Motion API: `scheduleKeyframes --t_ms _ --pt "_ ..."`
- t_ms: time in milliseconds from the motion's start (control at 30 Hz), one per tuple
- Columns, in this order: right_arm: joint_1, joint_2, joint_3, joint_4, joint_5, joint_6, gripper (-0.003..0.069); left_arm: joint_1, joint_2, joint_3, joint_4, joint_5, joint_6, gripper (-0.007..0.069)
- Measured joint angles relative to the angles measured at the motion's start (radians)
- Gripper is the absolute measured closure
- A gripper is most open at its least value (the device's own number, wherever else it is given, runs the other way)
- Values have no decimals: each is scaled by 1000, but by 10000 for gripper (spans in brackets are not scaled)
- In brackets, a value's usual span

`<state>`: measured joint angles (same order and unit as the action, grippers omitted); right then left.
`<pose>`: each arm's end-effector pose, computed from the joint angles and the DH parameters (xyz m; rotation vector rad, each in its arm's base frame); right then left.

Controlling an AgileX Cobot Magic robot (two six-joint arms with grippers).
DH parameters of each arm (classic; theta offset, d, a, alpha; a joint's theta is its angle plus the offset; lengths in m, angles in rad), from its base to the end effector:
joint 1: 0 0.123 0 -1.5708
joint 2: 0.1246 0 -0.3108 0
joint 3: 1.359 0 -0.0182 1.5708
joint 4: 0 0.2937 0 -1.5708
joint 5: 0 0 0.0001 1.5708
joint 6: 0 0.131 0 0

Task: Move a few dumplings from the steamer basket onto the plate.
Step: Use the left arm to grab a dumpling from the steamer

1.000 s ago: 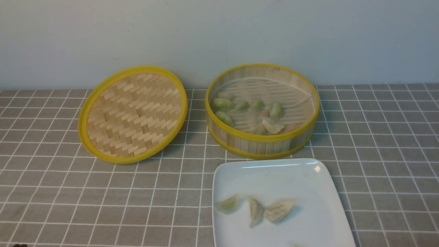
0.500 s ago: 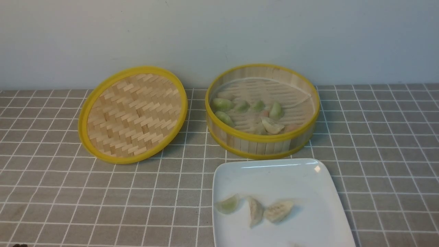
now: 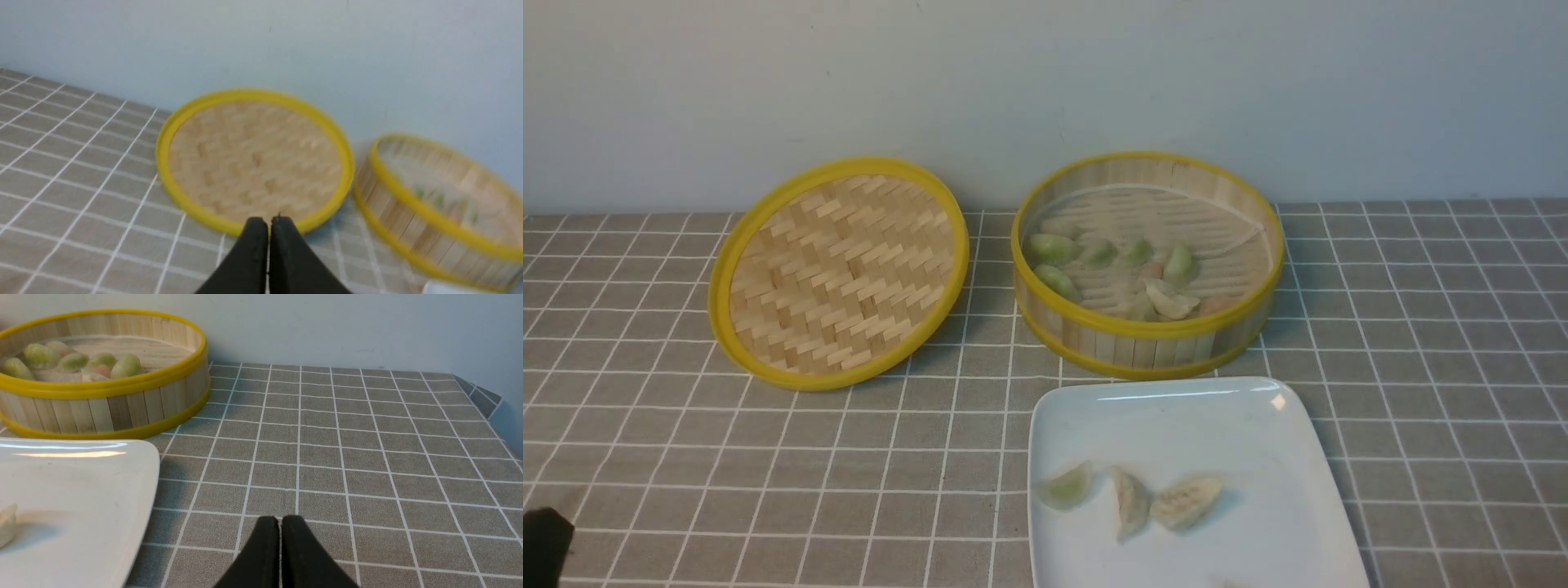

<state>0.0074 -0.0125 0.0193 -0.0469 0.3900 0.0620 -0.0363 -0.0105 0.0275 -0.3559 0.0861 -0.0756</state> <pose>0.1072 -0.0015 0.1595 0.0228 1.8798 0.0011 0.1136 -0.0081 0.1957 -0.2889 1.5683 -0.3880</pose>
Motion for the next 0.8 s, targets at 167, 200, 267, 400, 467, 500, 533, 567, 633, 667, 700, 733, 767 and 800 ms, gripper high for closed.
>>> scheduleKeyframes --t_ms 167,200,267,400,467,500,533,567,633,667,700,733,767,800 --pt "0 0 0 0 0 0 655 0 0 0 -227 -207 -70 629" --pt "0 0 0 0 0 0 655 0 0 0 -277 -269 -75 629" --pt "0 0 0 0 0 0 655 0 0 0 -301 -335 -74 629" --pt "0 0 0 0 0 0 655 0 0 -17 -276 -396 -74 629" --pt "0 0 0 0 0 0 655 0 5 -38 -250 -396 -71 629" --pt "0 0 0 0 0 0 655 0 25 -89 -202 -397 -58 629" --pt "0 0 0 0 -1 0 655 0 34 -104 -178 -397 -52 629" --pt "0 0 0 0 -10 0 655 0 84 -177 -124 -393 -35 629" --pt "0 0 7 10 -59 0 655 0 183 -299 -42 -332 -21 629" --pt "0 0 9 22 -85 4 655 0 228 -372 -14 -292 -20 629" --pt "0 0 9 29 -99 5 655 0 251 -387 -1 -268 -18 629" --pt "0 0 9 62 -165 15 655 0 342 -501 43 -164 -17 629" --pt "0 0 9 93 -217 31 655 0 412 -587 68 -73 -17 629" --pt "0 0 9 127 -278 53 655 0 502 -693 89 50 -15 629"
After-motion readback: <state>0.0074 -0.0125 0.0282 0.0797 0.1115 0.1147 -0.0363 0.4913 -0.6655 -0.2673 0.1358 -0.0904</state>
